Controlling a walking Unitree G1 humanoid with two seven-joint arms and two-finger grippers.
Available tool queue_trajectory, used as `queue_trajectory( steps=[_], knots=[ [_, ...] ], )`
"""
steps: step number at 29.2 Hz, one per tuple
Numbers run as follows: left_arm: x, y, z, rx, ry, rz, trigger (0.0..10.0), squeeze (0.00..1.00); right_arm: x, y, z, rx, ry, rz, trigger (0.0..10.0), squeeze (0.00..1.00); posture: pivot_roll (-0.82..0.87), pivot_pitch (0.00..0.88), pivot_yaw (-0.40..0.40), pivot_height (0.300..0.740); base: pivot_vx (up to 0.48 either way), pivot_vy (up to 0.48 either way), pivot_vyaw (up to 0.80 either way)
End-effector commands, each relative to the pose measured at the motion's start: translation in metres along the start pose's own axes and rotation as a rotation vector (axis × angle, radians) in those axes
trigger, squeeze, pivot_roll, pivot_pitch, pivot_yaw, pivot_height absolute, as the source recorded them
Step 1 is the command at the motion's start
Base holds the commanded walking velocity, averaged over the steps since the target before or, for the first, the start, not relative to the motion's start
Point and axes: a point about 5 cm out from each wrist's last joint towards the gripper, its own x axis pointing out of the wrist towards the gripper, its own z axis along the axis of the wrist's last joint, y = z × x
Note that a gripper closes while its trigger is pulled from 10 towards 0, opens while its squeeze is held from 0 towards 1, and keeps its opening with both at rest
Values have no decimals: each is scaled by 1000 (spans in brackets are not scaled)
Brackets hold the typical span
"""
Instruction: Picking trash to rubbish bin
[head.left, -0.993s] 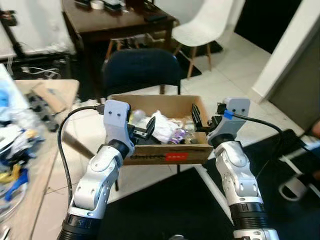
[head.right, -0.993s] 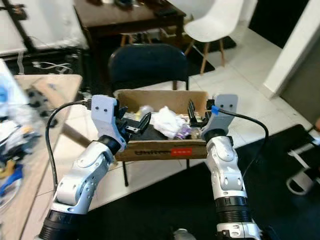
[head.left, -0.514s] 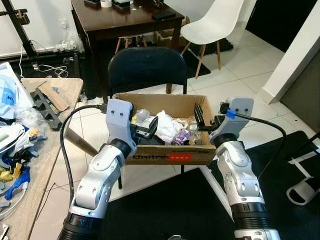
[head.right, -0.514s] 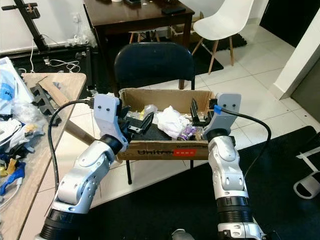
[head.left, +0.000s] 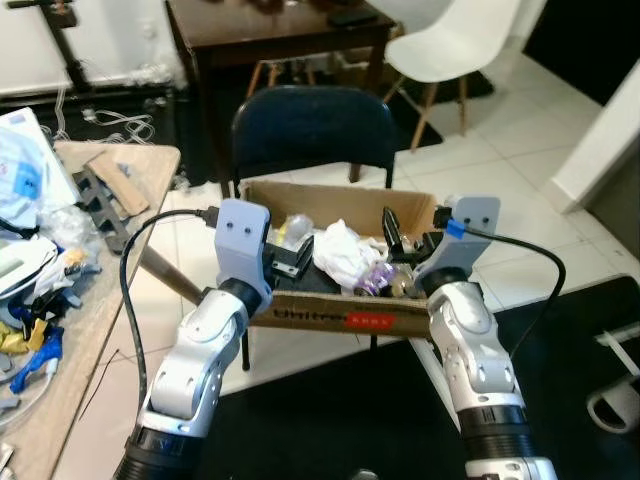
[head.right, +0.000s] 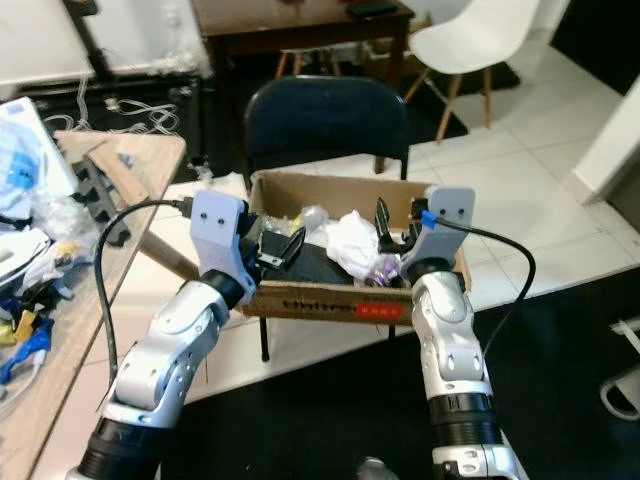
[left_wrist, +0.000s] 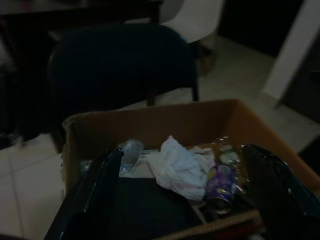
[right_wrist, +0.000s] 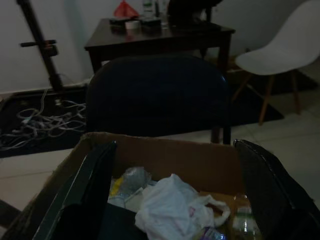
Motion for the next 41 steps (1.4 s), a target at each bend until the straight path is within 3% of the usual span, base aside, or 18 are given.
queue_trajectory(
  steps=[1,11,16,23,41],
  knots=[
    [2,-4,-7,-11,40,-16,10000,0,-4,-8,-4,-3,20,-29,10000,0,7,132,5,740,0,0,0],
    [2,-4,-7,-21,44,-8,10000,0,-5,-9,-5,-4,29,-31,10000,0,6,137,5,740,0,0,0],
    [2,-2,-9,-25,51,13,10000,0,-5,-7,-6,-62,57,-2,10000,0,6,137,5,740,0,0,0],
    [5,9,1,-59,-8,98,10000,0,-4,0,-4,-147,43,40,10000,0,6,137,5,740,0,0,800],
    [6,15,2,-49,1,158,10000,0,3,8,7,-169,3,44,10000,0,11,136,5,740,0,0,800]
  ],
)
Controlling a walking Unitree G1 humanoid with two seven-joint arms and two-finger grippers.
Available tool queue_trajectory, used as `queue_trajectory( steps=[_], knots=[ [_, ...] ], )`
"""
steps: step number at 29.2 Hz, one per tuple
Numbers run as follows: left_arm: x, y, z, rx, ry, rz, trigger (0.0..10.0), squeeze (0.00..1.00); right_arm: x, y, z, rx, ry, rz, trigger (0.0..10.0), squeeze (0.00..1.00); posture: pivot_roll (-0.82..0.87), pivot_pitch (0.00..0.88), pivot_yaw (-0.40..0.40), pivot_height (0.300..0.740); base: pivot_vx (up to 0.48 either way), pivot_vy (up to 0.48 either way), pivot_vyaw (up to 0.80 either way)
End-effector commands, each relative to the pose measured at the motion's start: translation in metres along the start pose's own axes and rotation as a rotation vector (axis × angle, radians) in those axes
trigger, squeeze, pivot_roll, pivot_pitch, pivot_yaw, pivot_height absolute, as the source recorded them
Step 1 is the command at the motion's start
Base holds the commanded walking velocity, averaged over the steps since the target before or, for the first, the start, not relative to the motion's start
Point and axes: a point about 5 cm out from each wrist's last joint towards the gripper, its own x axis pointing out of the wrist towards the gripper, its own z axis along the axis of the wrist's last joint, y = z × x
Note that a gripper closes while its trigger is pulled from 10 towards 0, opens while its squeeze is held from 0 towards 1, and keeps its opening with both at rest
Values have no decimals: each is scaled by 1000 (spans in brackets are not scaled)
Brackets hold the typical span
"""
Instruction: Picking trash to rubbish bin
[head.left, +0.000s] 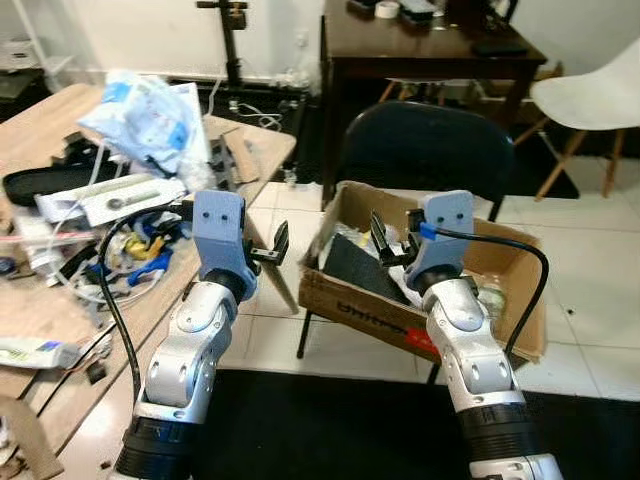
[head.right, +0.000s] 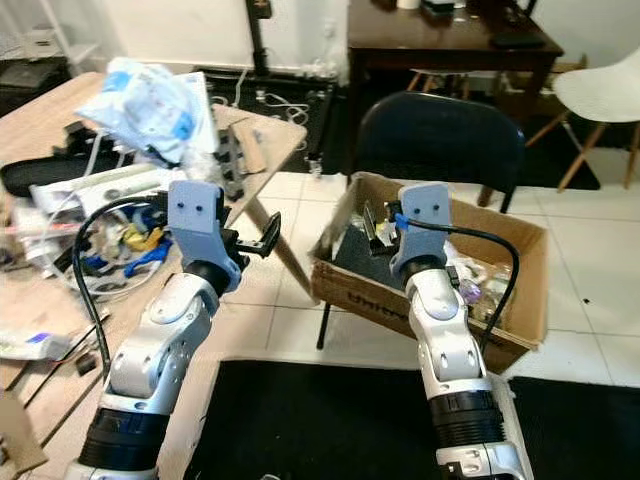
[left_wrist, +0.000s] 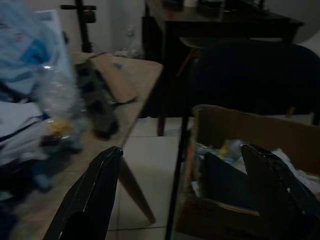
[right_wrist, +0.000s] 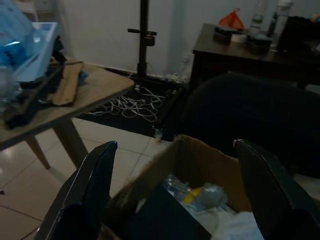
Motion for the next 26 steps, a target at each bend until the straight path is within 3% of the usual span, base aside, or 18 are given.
queue_trajectory(
  steps=[1,26],
  knots=[
    [2,1,-4,-15,29,17,10000,0,2,1,6,3,-22,-4,10000,0,11,136,5,740,0,0,800],
    [2,-6,-7,-6,50,-21,10000,0,4,1,8,7,-23,-10,10000,0,10,135,5,740,0,0,800]
  ],
)
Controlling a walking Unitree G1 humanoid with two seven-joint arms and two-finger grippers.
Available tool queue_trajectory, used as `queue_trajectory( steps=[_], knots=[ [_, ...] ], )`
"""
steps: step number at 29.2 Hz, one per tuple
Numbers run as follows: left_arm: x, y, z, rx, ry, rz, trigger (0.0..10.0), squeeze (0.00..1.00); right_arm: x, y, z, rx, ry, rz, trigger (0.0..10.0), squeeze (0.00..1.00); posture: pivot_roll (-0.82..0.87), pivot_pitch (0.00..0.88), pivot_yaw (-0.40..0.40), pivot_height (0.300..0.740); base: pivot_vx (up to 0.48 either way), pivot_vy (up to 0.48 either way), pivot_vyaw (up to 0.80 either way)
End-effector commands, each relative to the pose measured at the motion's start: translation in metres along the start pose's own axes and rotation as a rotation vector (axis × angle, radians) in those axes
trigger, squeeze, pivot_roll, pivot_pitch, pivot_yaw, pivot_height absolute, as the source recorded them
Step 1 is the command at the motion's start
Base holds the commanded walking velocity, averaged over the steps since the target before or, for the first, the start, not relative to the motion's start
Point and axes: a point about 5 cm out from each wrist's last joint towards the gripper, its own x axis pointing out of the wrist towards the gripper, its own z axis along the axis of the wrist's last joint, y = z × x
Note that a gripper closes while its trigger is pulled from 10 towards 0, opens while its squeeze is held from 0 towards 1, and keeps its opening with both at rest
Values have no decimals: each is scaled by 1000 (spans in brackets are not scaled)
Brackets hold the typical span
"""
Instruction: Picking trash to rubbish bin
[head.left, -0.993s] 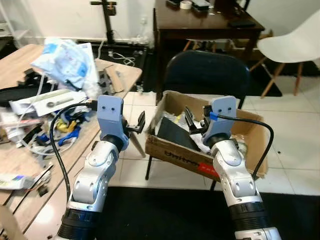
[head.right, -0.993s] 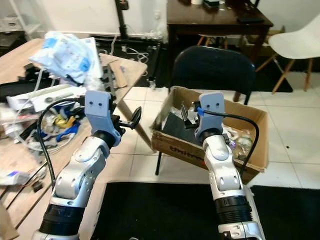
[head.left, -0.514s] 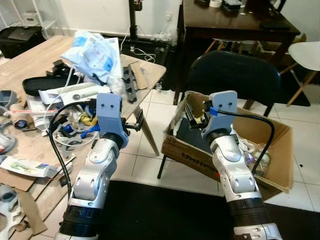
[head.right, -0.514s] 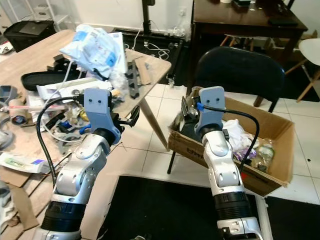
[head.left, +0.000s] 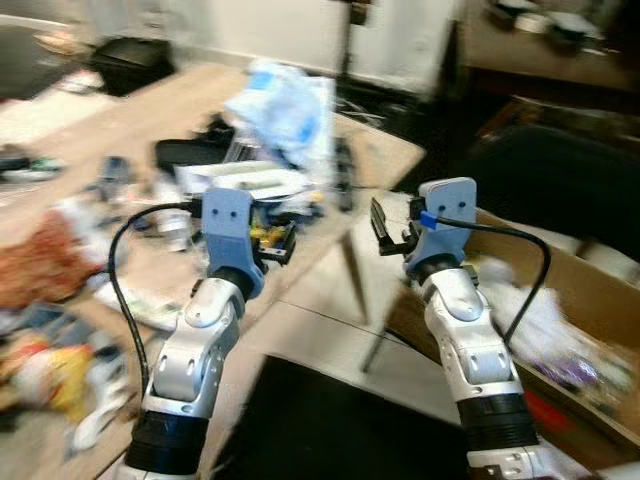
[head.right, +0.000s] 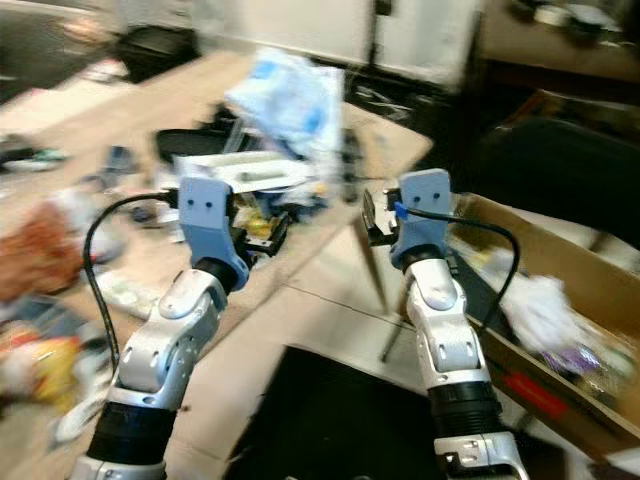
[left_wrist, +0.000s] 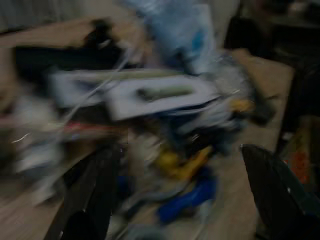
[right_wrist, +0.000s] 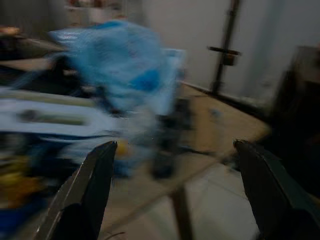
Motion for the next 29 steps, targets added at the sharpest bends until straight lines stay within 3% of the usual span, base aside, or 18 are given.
queue_trajectory(
  steps=[1,7,12,19,29],
  knots=[
    [-2,-1,-6,-1,27,-8,10000,0,-2,0,-1,7,7,-6,10000,0,10,135,5,740,0,0,800],
    [-3,-2,-8,-7,33,-16,10000,0,-3,0,-2,8,11,-5,10000,0,7,131,3,740,0,0,800],
    [-4,-2,-10,-2,38,-14,10000,0,-4,-3,-3,77,9,-39,10000,0,7,125,3,740,0,0,0],
    [-4,-4,-12,15,52,-15,10000,0,-6,-3,-5,84,14,-40,10000,0,4,120,5,740,0,0,0],
    [-4,-2,-14,19,67,5,10000,0,-7,-2,-6,92,17,-34,10000,0,3,118,4,740,0,-457,0]
  ],
)
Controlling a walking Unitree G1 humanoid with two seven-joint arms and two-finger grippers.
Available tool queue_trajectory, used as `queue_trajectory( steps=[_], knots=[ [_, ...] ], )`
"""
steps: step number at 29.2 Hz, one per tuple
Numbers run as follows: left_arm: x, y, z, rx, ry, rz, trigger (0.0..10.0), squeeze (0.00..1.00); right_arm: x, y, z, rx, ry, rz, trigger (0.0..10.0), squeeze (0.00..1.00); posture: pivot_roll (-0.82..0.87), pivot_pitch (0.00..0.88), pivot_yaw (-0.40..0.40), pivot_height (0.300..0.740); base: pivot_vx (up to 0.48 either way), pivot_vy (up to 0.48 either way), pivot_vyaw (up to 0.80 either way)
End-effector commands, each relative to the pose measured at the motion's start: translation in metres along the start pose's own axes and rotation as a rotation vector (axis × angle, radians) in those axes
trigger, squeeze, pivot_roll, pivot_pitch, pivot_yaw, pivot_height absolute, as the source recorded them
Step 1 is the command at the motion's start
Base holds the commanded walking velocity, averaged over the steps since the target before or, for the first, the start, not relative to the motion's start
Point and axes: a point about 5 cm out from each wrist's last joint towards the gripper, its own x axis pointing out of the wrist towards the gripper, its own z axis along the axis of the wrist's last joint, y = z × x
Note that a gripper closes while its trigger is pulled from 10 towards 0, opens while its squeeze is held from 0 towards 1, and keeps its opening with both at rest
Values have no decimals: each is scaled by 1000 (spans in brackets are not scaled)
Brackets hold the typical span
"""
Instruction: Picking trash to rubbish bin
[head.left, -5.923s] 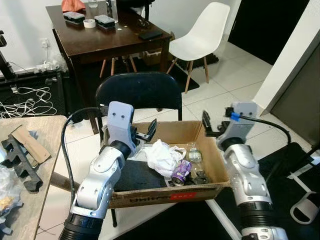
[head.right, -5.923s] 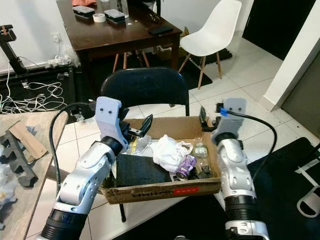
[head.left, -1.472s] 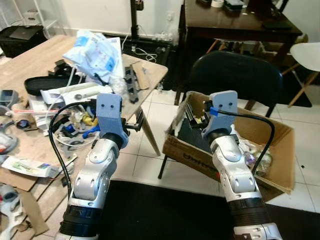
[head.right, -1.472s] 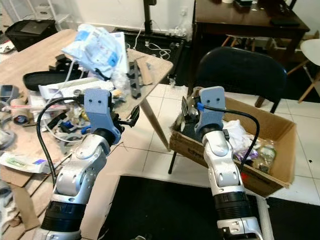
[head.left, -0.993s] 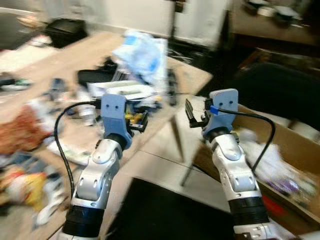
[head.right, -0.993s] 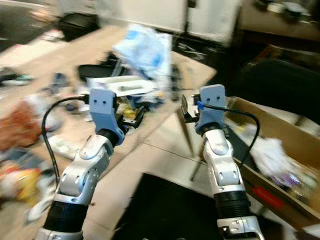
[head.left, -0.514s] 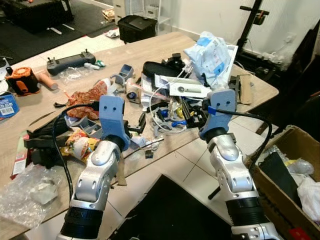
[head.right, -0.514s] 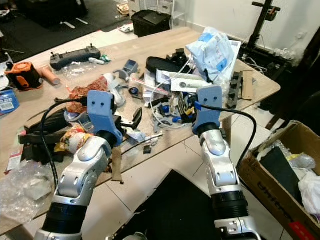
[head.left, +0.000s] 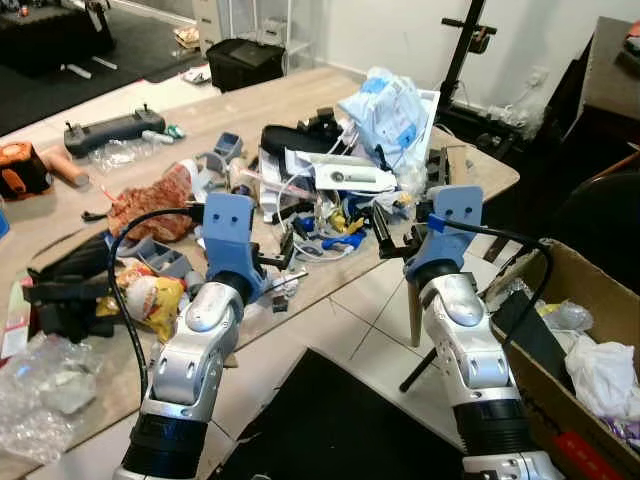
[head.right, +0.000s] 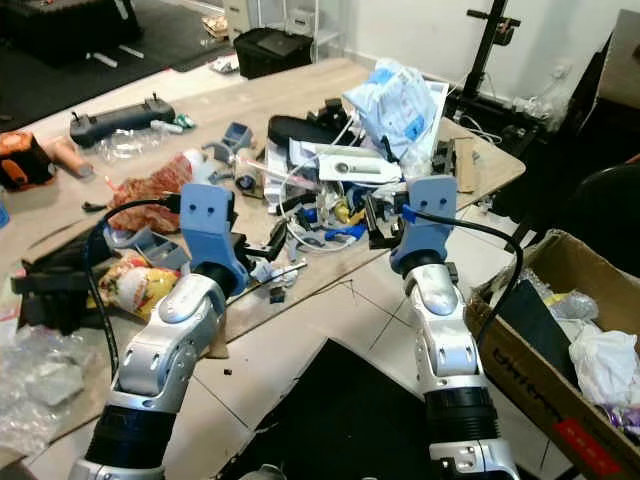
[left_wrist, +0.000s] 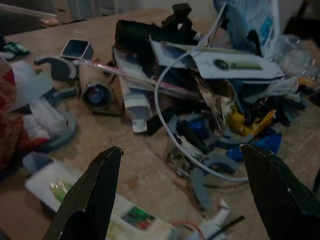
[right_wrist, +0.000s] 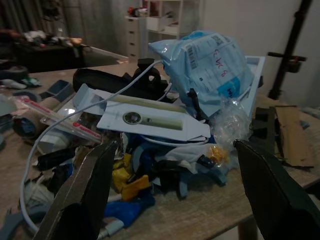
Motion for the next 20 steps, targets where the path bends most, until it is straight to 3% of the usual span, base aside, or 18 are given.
queue_trajectory(
  steps=[1,20],
  knots=[
    [-1,-1,-6,1,28,5,10000,0,-3,-2,-1,14,10,-5,10000,0,3,118,4,740,0,-480,0],
    [0,6,-11,-6,78,64,10000,0,-4,1,-3,-5,29,17,10000,0,2,125,5,740,0,-30,0]
  ],
)
